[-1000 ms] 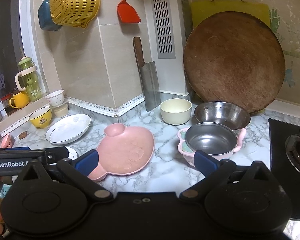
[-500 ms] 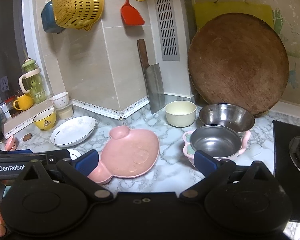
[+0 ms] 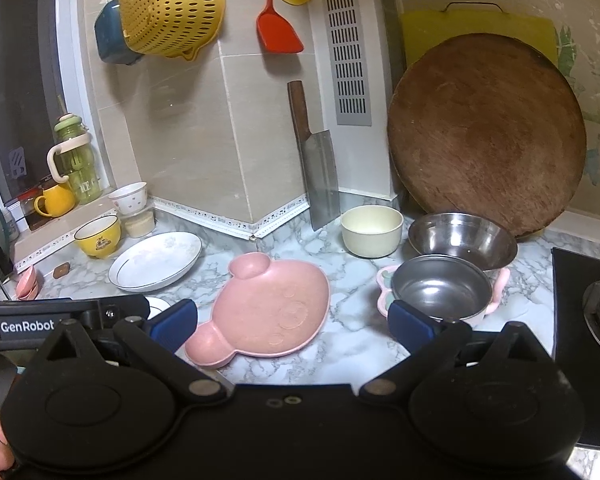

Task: Organize plates and bowls
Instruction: 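Move both grippers to the rim of the deep white floral plate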

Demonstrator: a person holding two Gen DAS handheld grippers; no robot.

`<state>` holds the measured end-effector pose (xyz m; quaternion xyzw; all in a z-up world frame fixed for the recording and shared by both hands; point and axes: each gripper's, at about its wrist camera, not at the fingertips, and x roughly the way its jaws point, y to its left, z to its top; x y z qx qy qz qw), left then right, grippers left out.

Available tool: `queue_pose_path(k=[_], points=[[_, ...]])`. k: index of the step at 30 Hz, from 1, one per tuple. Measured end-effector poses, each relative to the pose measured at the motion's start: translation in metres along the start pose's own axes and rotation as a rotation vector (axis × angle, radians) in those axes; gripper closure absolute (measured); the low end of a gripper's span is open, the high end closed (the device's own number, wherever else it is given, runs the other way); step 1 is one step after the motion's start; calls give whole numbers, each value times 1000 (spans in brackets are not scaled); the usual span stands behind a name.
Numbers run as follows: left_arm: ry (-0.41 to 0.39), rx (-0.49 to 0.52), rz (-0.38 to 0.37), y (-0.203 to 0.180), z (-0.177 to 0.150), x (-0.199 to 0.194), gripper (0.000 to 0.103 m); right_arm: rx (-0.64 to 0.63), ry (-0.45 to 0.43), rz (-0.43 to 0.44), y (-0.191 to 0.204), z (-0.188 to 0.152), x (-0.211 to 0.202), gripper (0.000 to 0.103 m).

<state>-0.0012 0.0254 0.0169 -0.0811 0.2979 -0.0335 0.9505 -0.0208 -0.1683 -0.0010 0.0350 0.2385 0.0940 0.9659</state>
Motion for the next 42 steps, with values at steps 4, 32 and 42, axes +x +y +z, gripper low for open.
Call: queue_pose_path(k=[4,32,42], points=[[2,-3,11,5,1,2,0,2,0,0,3,2,3,1],[50,-41,161,149,62,88,0,-116,138,106,120,52,147,3],[110,-67,237,224,91,157,0,-118,284,106,163,63,251,9]])
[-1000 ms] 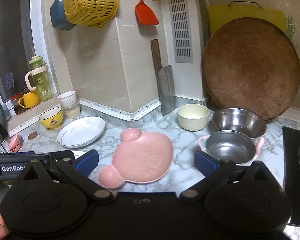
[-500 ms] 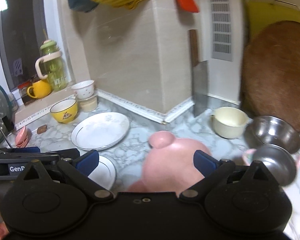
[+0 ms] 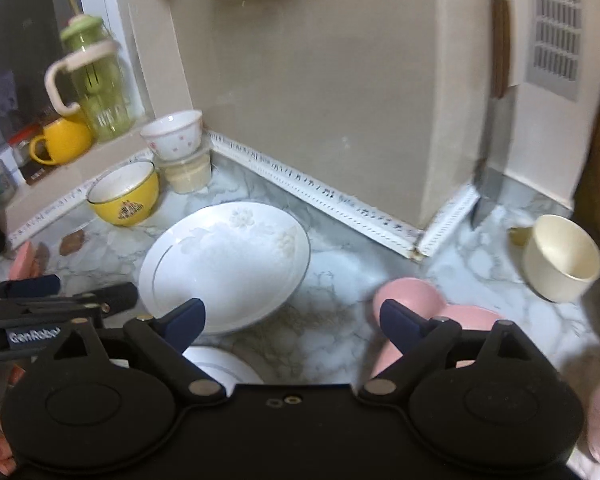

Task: Organize plates and bowls
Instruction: 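Move both grippers to the rim of the deep white floral plate, then close both grippers on the deep white plate's rim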

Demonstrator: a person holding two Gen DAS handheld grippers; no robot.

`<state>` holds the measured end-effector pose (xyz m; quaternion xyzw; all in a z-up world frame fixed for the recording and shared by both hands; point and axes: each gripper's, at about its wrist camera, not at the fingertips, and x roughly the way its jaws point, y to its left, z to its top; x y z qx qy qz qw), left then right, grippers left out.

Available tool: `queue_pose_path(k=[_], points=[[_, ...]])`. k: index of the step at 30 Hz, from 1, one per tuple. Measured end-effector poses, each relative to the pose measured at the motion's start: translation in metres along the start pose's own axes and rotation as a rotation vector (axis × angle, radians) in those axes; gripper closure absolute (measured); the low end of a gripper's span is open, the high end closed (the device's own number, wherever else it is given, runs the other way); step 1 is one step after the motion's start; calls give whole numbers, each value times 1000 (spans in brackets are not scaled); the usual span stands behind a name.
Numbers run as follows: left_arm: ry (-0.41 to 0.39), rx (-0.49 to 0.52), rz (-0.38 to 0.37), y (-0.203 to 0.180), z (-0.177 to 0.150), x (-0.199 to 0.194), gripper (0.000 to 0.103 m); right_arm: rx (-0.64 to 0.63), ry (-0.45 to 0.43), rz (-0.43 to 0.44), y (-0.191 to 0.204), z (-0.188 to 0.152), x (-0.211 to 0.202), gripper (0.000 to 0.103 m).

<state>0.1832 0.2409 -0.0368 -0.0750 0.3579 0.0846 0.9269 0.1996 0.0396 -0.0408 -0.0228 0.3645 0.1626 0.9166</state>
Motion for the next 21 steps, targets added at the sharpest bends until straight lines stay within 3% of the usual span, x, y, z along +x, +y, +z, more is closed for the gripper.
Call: queue_pose_path(k=[9,13,18,21], points=[[122,-87,-27,33,21,63,2,56,140,-43,-2,19,78,19],[178,-111,-37,39,22,83,19,134,193,-45,-11,23,102,28],[226,-120,-55,44,21,101,36,137,226,-41,-11,24,118,40],[236,-129,-69,47,21,106,42,147,235,-33,-12,25,122,48]])
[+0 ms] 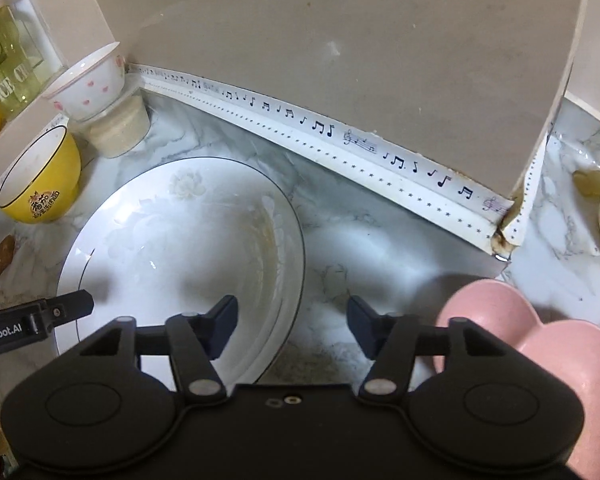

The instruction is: Organize plates and bowls

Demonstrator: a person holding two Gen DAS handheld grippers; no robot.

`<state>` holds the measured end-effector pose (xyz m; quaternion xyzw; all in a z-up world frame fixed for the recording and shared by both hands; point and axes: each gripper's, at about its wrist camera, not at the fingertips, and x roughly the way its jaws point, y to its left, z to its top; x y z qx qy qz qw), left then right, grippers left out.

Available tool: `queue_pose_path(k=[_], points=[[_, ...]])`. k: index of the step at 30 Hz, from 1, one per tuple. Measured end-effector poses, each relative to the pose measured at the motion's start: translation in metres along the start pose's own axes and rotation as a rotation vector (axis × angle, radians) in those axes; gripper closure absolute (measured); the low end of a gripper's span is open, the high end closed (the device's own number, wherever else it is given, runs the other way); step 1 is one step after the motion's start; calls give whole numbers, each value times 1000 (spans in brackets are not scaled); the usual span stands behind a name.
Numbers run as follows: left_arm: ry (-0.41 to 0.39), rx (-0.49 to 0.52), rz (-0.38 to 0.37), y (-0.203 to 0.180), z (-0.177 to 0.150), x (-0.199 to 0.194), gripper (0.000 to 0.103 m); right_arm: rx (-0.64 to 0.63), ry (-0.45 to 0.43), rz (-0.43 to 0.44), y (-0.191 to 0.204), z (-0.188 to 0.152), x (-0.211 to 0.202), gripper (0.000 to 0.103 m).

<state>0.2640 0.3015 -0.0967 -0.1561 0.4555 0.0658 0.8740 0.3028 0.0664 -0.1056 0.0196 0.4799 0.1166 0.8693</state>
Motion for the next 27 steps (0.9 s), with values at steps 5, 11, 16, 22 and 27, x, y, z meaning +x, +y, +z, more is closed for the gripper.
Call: queue_pose_path(k=[5,11,16,22,27], points=[[17,-10,-15,0,0,4,59,10,12,17,0,3,3,66],[34,-27,-23,2,0,5,78,34,15,43,0,4,3,84],[31,-19,-32,-1,-2,2,87,34,11,29,0,3,3,88],[24,-41,-10,5,-9,-5,87,2,12,40,5,1,2,89],[22,-82,14,23,-18,-19,87,-58,4,60,23,-2,1,89]])
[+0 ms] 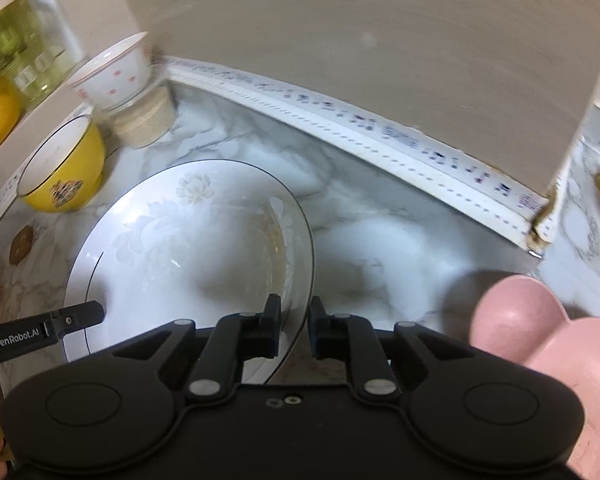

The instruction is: Organize plates and bowls

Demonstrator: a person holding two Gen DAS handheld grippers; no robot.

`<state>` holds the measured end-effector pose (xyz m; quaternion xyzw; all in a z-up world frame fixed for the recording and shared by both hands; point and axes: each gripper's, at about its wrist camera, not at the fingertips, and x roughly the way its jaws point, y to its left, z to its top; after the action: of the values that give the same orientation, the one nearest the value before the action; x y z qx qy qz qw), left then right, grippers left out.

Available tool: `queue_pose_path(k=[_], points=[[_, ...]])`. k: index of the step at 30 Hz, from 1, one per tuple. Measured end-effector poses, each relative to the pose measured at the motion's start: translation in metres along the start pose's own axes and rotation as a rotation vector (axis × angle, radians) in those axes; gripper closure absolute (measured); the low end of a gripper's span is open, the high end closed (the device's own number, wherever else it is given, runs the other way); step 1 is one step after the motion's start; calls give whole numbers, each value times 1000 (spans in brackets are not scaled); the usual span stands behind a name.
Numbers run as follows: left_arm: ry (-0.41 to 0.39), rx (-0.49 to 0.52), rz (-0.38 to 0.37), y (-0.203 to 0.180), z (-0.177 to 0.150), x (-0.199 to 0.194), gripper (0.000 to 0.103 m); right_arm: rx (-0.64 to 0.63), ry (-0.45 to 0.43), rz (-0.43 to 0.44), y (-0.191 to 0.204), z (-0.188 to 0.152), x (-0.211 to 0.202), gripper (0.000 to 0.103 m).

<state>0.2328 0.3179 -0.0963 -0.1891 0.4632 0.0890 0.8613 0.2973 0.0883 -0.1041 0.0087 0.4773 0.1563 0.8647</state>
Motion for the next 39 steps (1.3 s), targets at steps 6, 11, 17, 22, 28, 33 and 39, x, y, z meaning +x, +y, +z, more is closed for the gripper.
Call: queue_pose_path(k=[6,11,17,22,28,33,39], points=[[-12,-43,33,30,-13,-21,87,-65,18,75,28,-2,0,89],[-22,-70,70,52,-26,-38,87,-112,39,125,49,-7,3,90],[-24,-106,103,75,-44,-53,88,-172,64,175,70,-18,5,90],[-29,-133,119,88,-57,-63,87,-219,73,205,82,-29,1,90],[-28,-154,127,94,-68,-68,87,-250,81,226,87,-41,-3,90],[-37,-162,128,95,-72,-69,87,-255,81,228,88,-45,-5,89],[-41,-171,123,96,-72,-69,87,-264,85,231,88,-45,-4,88]])
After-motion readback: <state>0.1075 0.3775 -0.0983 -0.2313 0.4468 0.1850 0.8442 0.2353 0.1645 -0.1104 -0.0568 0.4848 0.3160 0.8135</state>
